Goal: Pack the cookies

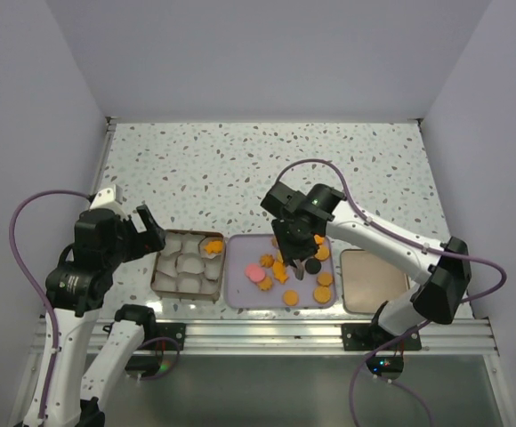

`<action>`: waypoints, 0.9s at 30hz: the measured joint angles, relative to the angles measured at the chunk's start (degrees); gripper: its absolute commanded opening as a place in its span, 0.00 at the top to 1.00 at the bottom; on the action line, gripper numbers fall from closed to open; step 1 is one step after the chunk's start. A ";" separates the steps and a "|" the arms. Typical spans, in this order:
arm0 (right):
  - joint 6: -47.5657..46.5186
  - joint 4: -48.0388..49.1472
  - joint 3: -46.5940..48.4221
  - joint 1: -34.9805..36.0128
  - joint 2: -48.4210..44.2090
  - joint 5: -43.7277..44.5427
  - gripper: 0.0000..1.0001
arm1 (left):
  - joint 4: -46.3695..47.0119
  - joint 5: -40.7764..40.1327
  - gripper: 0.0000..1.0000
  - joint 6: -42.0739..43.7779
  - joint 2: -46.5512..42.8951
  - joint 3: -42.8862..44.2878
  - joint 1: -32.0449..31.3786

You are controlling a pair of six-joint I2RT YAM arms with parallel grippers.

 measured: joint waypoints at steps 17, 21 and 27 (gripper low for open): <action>0.00 1.36 7.41 -0.04 0.66 -0.48 0.71 | 0.83 -0.02 0.04 0.59 2.01 0.00 0.00; 0.00 1.18 9.94 -0.04 0.66 -1.86 0.71 | 0.98 -0.02 0.05 0.59 2.12 0.00 0.00; 0.00 1.31 17.20 0.07 2.16 -4.92 0.71 | 1.01 -0.02 0.04 0.55 2.12 0.00 0.00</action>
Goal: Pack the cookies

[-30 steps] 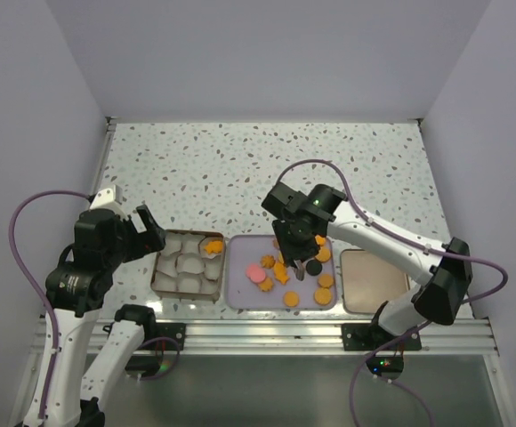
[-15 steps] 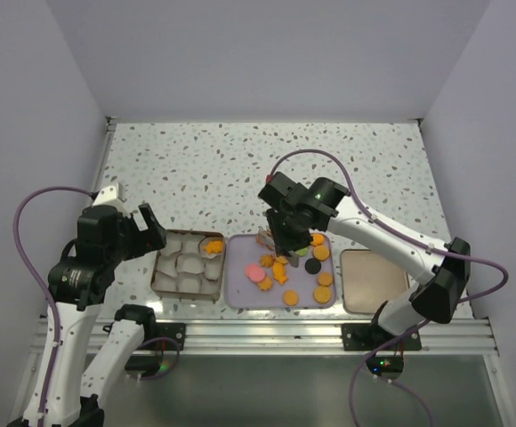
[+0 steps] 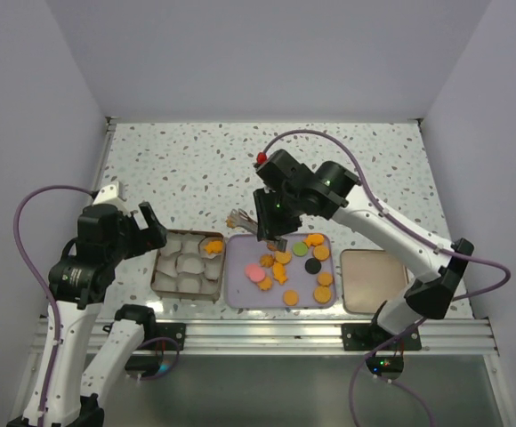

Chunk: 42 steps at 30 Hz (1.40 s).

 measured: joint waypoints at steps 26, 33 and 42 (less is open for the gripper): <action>-2.80 1.55 22.32 6.78 26.10 -6.93 0.72 | -0.85 -1.86 0.00 0.04 0.57 4.15 0.00; -3.52 1.81 22.97 6.78 28.50 -6.91 0.63 | -1.01 -2.38 0.00 0.50 0.55 4.17 0.00; -3.67 1.81 23.17 6.78 28.63 -6.84 0.58 | -1.01 -2.60 0.00 0.94 0.55 4.17 0.00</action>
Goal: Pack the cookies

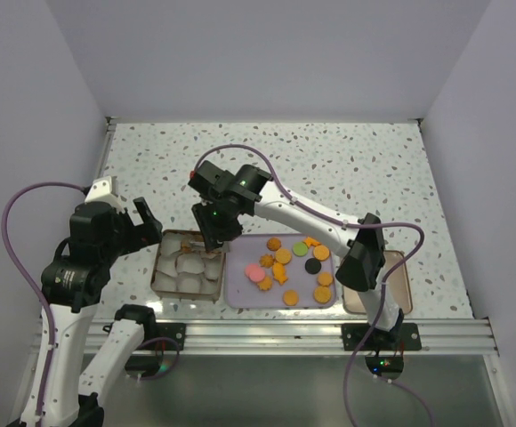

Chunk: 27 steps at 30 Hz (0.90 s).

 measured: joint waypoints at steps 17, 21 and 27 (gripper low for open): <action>0.02 -1.99 4.20 0.00 0.15 1.57 0.56 | 0.02 0.02 0.00 0.09 0.07 0.00 0.00; 0.00 -2.99 4.35 -0.02 -1.11 3.15 0.55 | 0.04 0.04 0.00 0.09 0.11 0.00 0.00; 0.04 -4.46 0.33 -0.09 -8.68 6.32 0.55 | 0.04 0.07 0.00 0.09 0.15 0.00 0.00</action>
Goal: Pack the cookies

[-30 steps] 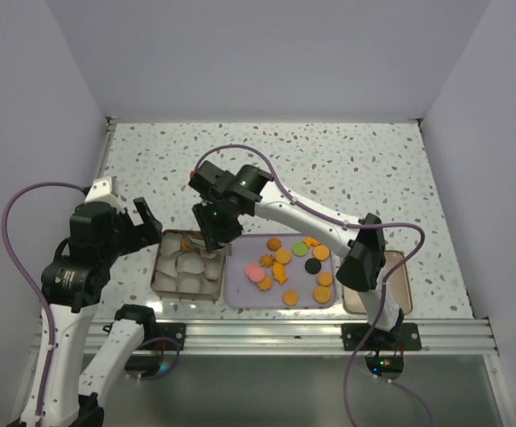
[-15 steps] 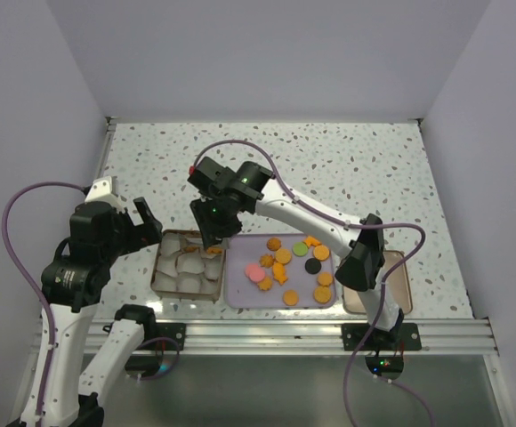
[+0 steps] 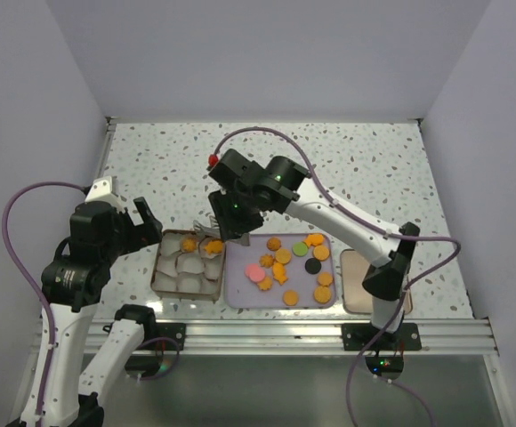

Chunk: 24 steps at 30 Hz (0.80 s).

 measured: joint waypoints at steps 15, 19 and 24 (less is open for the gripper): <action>1.03 -1.49 -25.88 -0.28 -21.84 5.70 0.53 | 0.09 1.20 0.00 -0.02 0.00 0.00 0.00; 1.09 -1.51 -32.09 -0.28 -23.39 5.60 0.53 | 0.09 1.53 0.00 -0.04 0.00 0.00 0.00; 1.11 -0.94 -35.89 -0.28 -24.44 4.24 0.53 | 0.11 1.99 0.00 -0.09 -0.02 -0.09 0.00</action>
